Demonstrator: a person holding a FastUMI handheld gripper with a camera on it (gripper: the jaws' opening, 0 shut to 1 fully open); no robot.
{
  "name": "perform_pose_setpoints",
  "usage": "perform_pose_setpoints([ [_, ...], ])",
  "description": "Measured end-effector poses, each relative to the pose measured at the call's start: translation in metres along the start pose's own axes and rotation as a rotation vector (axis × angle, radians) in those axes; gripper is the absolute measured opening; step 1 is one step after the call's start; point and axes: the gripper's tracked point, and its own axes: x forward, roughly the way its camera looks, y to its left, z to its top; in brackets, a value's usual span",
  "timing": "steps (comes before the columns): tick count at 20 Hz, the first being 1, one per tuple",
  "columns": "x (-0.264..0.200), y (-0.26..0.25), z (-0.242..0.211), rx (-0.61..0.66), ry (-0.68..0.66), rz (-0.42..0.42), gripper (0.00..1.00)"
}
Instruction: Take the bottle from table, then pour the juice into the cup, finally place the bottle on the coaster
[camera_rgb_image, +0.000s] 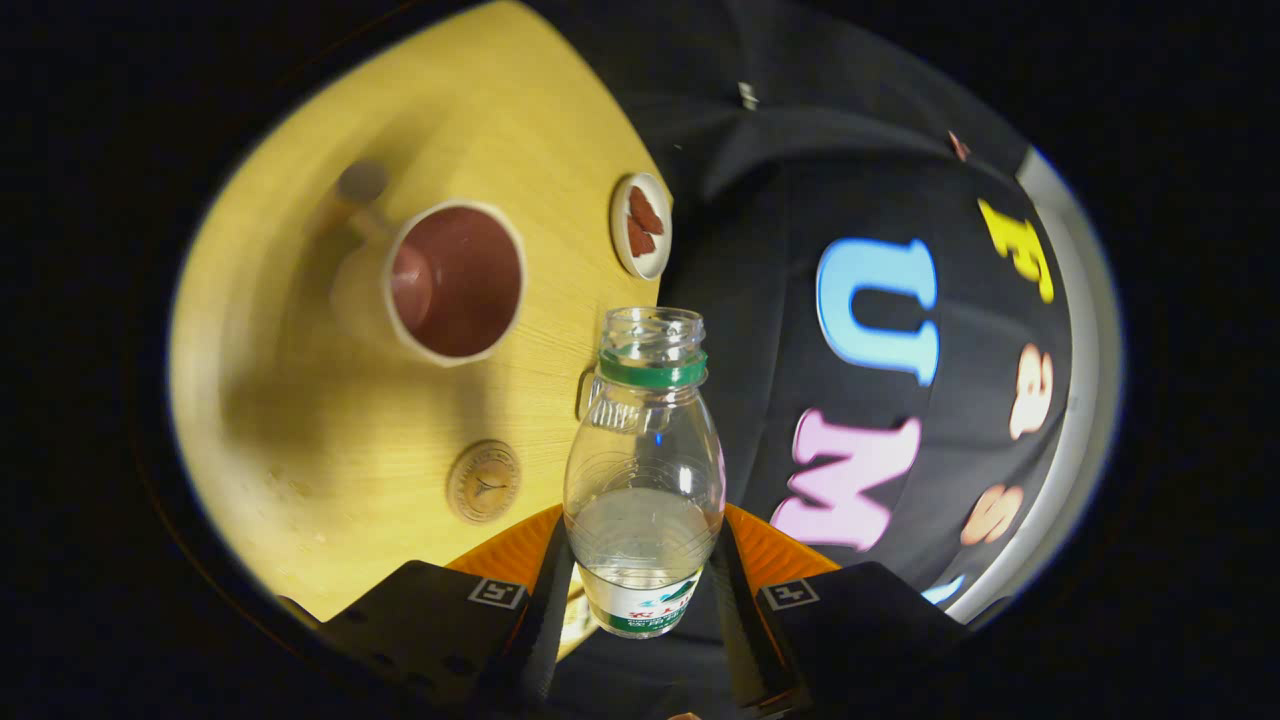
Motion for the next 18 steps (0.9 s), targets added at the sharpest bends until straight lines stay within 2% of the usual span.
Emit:
perform_pose_setpoints([
  [4,-0.011,-0.007,0.0,0.347,0.064,0.079,0.7],
  [8,-0.031,-0.034,-0.005,0.728,0.051,0.141,0.71],
  [10,-0.038,-0.056,-0.01,0.911,0.006,0.145,0.7],
  [12,-0.039,-0.081,-0.017,1.058,-0.057,0.109,0.7],
  [15,-0.037,-0.103,-0.027,1.21,-0.149,0.069,0.7],
  [18,-0.031,-0.094,-0.029,1.304,-0.198,0.133,0.7],
])
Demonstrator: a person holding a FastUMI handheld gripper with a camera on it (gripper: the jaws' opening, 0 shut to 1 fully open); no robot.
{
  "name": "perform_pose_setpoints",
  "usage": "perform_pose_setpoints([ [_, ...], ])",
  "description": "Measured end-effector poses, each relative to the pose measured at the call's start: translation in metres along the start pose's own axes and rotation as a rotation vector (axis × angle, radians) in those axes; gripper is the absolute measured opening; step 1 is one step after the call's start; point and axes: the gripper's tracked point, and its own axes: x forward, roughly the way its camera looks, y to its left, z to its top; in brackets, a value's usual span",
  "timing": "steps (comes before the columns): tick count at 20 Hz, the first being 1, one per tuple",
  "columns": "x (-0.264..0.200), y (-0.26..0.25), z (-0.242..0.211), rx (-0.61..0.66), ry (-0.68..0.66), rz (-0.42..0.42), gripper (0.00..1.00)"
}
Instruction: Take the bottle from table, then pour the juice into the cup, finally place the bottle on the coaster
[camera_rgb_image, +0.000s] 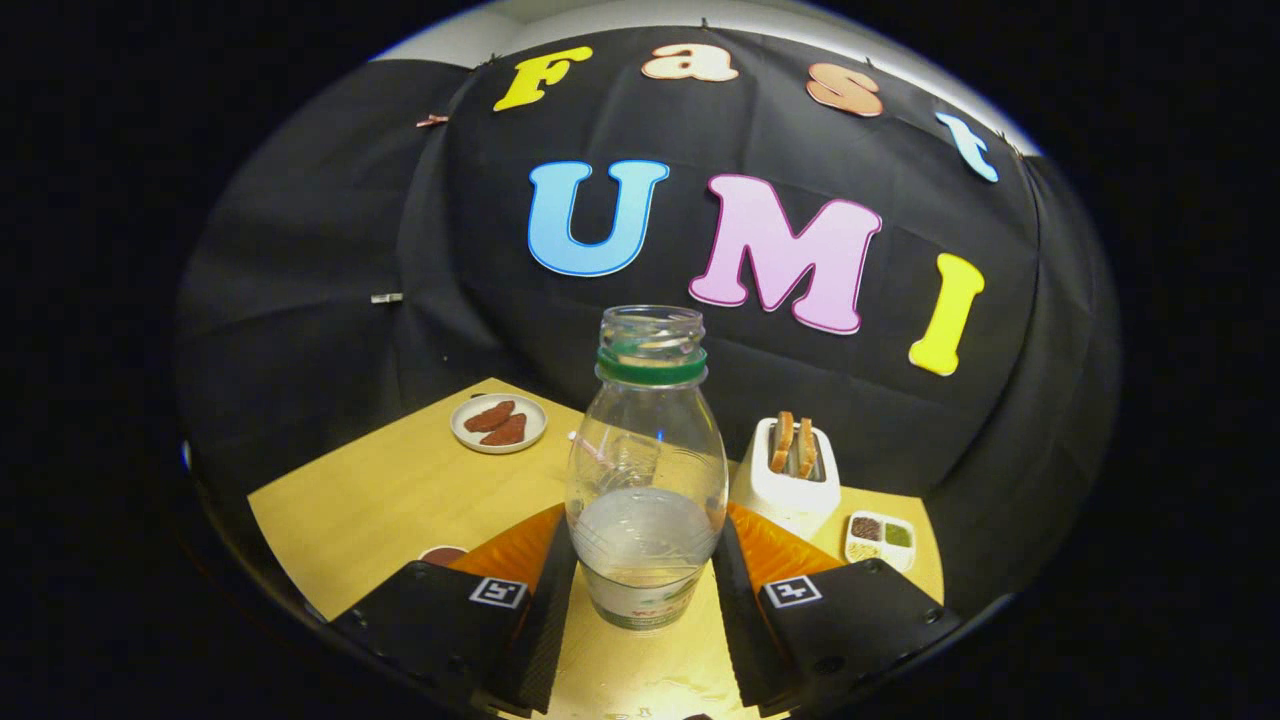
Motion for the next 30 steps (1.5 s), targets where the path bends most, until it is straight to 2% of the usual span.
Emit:
perform_pose_setpoints([
  [6,0.03,-0.006,-0.008,0.05,-0.135,0.059,0.72],
  [13,0.088,-0.004,-0.063,0.086,-0.054,0.056,0.72],
  [16,0.103,-0.004,-0.08,0.052,-0.029,0.048,0.72],
  [24,0.123,-0.012,-0.118,0.072,-0.006,0.018,0.74],
  [27,0.124,-0.012,-0.123,0.113,-0.007,0.017,0.75],
  [30,0.127,-0.012,-0.122,0.099,-0.009,0.013,0.75],
])
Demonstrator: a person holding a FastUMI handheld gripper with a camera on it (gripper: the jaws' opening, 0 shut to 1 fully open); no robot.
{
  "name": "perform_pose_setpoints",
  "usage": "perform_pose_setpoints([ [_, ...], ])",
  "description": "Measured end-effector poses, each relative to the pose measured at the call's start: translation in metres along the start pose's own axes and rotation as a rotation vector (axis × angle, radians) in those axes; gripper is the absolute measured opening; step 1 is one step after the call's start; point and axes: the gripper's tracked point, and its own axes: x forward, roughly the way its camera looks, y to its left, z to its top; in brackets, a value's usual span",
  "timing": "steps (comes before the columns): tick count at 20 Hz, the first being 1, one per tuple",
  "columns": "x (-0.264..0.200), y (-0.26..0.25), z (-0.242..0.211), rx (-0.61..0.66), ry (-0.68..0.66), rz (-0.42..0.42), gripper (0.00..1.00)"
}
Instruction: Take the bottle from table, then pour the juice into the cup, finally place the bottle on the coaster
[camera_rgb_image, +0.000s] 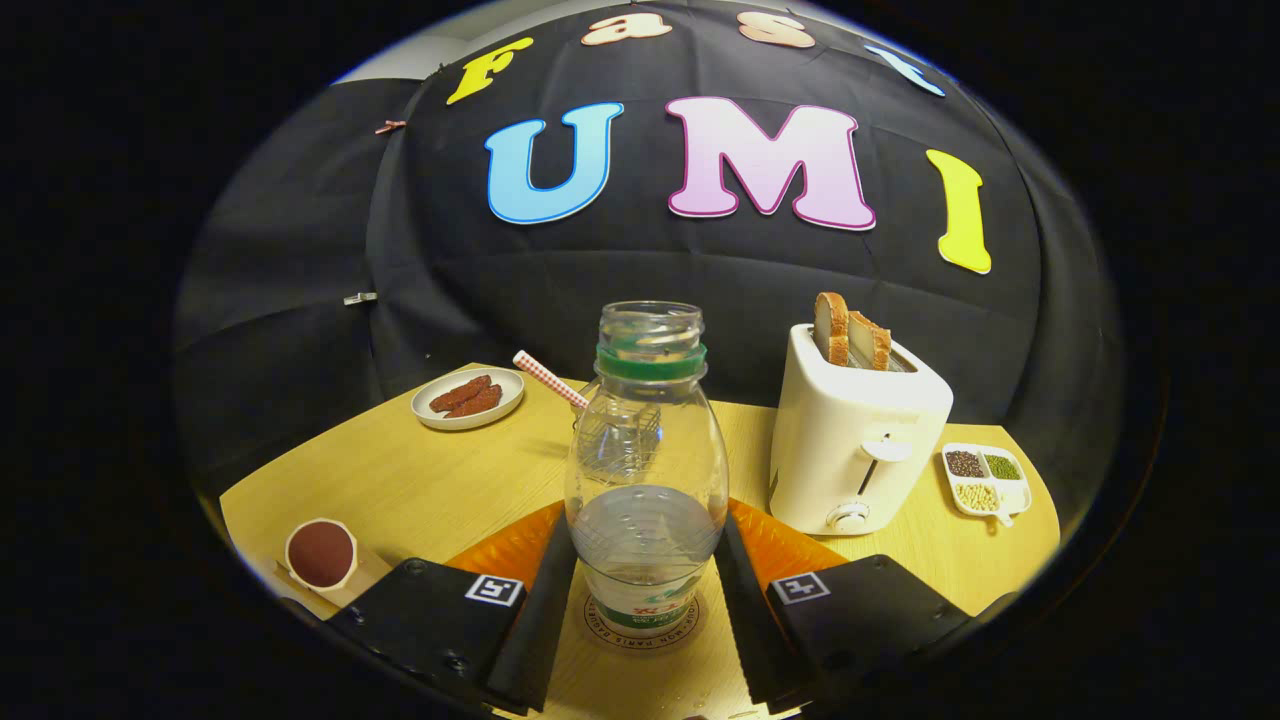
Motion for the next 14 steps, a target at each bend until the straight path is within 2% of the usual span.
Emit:
perform_pose_setpoints([
  [4,-0.003,-0.001,-0.002,-0.012,0.009,0.01,0.77],
  [7,-0.008,-0.002,-0.004,0.014,0.03,0.021,0.82],
  [9,-0.01,-0.007,-0.005,0.025,0.044,0.011,1.0],
  [14,-0.038,-0.008,0.005,0.05,0.038,0.02,1.0],
])
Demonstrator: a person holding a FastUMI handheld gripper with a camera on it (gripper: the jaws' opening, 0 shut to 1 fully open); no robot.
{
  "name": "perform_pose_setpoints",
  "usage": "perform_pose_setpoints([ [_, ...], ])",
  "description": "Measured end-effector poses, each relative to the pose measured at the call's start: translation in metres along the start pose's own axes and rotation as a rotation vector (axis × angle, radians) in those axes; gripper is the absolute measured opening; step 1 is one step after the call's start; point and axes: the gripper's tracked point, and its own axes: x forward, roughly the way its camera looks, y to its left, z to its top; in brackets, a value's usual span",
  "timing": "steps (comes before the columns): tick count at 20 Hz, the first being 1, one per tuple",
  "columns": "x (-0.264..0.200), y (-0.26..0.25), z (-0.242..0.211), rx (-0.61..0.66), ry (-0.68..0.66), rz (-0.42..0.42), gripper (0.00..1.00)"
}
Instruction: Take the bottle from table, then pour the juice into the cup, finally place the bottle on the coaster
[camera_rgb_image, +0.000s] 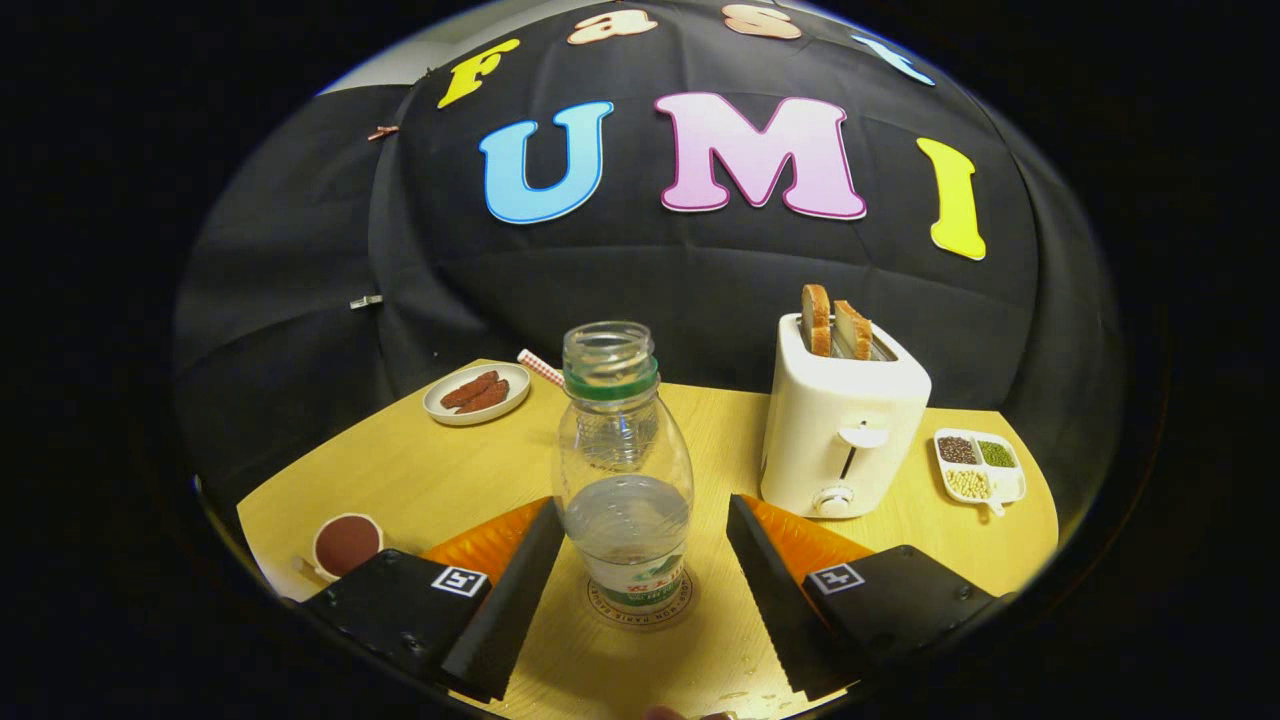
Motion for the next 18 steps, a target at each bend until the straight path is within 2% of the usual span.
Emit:
perform_pose_setpoints([
  [5,-0.048,-0.003,0.022,0.024,-0.024,0.007,1.0],
  [8,-0.076,-0.014,0.052,0.035,-0.077,-0.01,1.0],
  [13,-0.132,-0.045,0.116,0.02,-0.214,-0.117,1.0],
  [18,-0.202,-0.058,0.145,0.06,-0.267,-0.223,1.0],
])
